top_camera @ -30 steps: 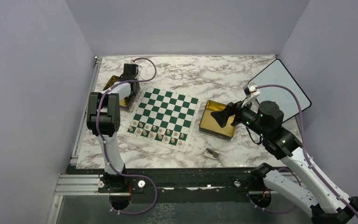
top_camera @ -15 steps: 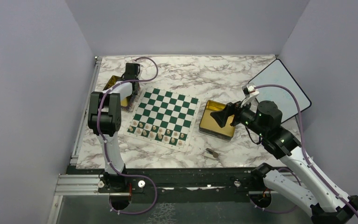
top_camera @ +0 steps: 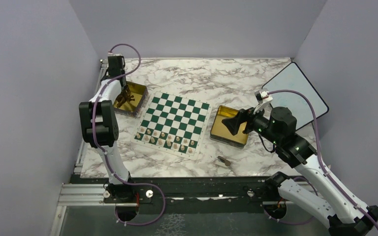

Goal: Set up the chess pieces on the board
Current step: Pick up the chess piece from the storage box.

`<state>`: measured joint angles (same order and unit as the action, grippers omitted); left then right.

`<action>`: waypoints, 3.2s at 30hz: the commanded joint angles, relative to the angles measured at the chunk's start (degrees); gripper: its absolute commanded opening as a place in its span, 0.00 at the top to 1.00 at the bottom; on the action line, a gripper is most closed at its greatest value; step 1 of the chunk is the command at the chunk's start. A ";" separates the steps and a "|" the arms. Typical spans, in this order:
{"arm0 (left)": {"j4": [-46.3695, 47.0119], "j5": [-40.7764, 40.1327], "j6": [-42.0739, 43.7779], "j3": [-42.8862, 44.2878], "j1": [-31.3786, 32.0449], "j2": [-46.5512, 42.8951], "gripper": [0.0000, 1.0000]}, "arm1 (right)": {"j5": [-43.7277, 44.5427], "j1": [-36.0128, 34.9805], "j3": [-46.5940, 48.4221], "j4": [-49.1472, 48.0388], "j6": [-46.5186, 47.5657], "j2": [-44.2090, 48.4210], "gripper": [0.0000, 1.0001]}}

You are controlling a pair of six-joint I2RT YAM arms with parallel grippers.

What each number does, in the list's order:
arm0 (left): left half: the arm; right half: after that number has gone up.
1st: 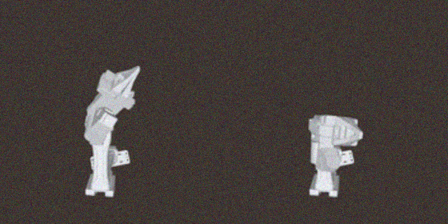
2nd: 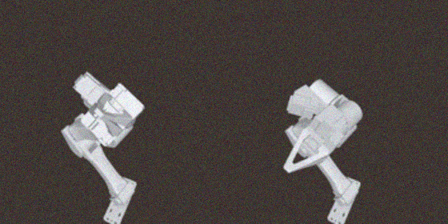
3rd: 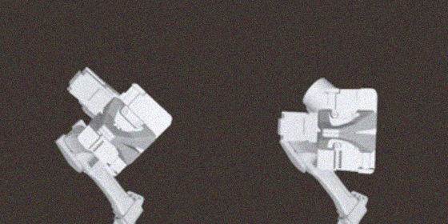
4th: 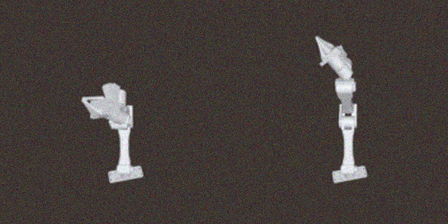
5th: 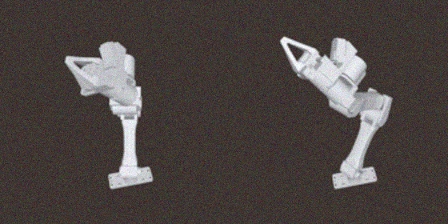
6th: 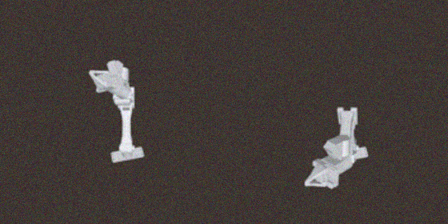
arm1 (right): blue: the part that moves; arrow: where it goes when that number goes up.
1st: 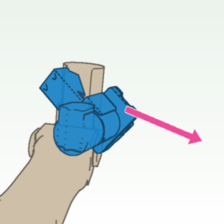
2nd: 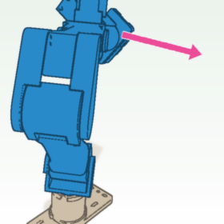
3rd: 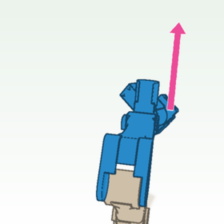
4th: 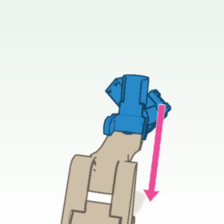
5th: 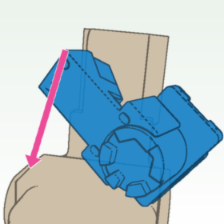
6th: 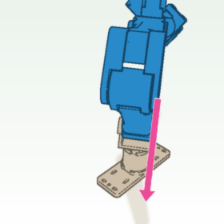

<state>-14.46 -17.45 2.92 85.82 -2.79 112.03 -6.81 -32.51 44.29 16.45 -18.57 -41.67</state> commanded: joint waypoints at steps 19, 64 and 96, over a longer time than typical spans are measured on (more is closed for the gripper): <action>-9.95 9.95 -11.84 3.61 -3.54 2.09 0.71 | 0.47 0.33 -0.22 -1.22 -0.53 0.80 0.04; -17.95 21.15 -15.83 6.74 -3.35 -6.91 1.00 | 5.32 0.30 2.74 1.43 -10.24 -6.60 0.13; 2.19 52.84 -25.42 -26.91 11.18 -31.65 1.00 | -0.37 -10.08 30.38 -14.51 -13.74 -52.85 0.51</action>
<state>-16.93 32.16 -21.47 60.53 8.60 82.96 -11.64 -40.97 71.57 0.01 -35.35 -93.10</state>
